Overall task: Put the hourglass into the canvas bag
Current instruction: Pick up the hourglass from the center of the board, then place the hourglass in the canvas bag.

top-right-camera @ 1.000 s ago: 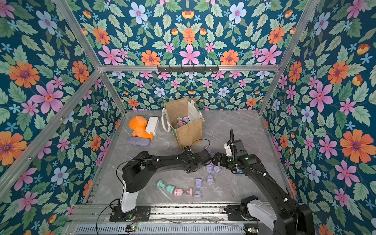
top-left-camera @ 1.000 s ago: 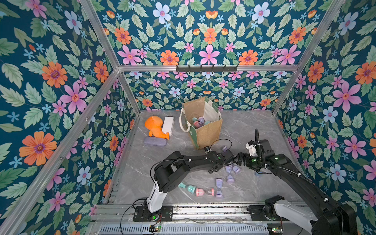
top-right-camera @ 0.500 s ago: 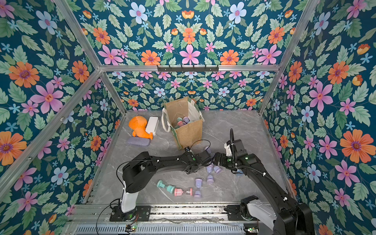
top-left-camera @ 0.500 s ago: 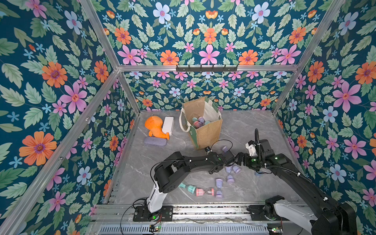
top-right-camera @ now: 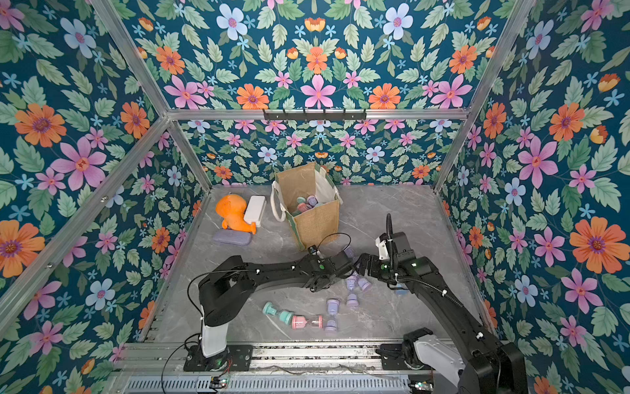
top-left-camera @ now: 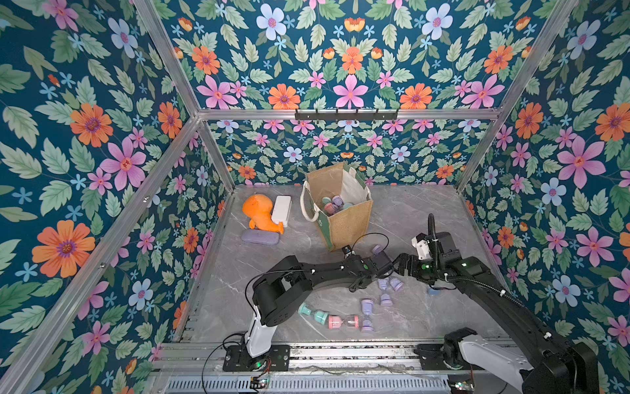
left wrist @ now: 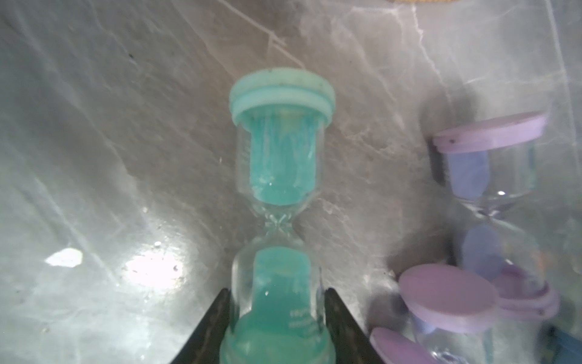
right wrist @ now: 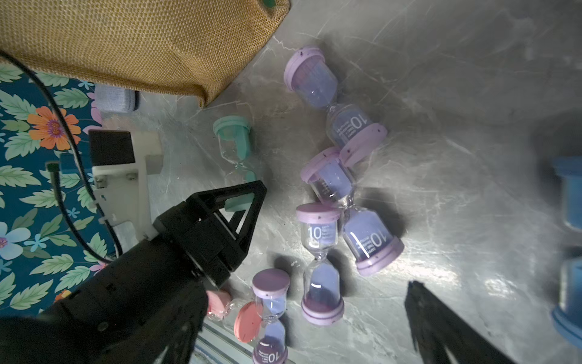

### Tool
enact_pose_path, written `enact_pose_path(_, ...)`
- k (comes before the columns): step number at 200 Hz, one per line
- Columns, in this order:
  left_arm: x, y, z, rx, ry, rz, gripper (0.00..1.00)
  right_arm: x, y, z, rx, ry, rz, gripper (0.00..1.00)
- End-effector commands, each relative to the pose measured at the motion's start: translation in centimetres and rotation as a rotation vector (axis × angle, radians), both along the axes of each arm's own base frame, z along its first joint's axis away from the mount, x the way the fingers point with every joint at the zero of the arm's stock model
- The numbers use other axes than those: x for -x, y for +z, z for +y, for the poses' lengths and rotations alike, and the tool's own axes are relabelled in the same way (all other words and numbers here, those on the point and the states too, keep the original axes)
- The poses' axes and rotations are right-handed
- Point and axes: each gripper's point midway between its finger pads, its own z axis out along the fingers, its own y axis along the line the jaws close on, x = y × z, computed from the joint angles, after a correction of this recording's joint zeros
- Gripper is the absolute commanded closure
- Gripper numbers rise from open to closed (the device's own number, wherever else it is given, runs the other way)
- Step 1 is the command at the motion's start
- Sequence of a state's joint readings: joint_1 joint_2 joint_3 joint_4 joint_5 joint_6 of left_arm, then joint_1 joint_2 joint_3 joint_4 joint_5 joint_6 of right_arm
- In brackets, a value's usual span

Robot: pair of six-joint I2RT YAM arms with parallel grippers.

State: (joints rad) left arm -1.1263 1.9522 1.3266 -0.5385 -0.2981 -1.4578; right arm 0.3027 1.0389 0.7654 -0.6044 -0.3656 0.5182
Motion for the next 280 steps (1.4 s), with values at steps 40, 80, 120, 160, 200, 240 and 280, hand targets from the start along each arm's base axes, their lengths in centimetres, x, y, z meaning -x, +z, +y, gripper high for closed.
enact_pose_path(40,-0.9,4.5,0.3,0.044,-0.031,-0.104,0.62,0.1,2.7,0.2,-0.02,0.016,-0.047,0.01)
enact_pose_path(80,-1.3,8.3,0.5,0.085,-0.063,-0.172,0.62,-0.1,5.2,0.6,-0.049,0.026,-0.083,0.01)
enact_pose_path(120,-1.8,13.2,0.6,0.146,-0.094,-0.259,0.62,-0.4,8.4,1.1,-0.086,0.04,-0.132,0.01)
enact_pose_path(160,-2.9,18.9,0.1,0.173,-0.182,-0.388,0.62,-1.1,12.2,2.3,-0.154,0.063,-0.206,0.01)
enact_pose_path(200,-5.1,23.5,1.4,0.131,-0.221,-0.483,0.62,-2.4,15.3,3.8,-0.202,0.093,-0.282,0.01)
enact_pose_path(240,-8.7,26.6,3.1,0.142,-0.234,-0.544,0.63,-4.8,17.4,5.2,-0.248,0.107,-0.333,0.01)
enact_pose_path(280,-13.5,26.7,4.6,0.081,-0.248,-0.544,0.63,-7.2,18.4,6.6,-0.296,0.119,-0.356,0.01)
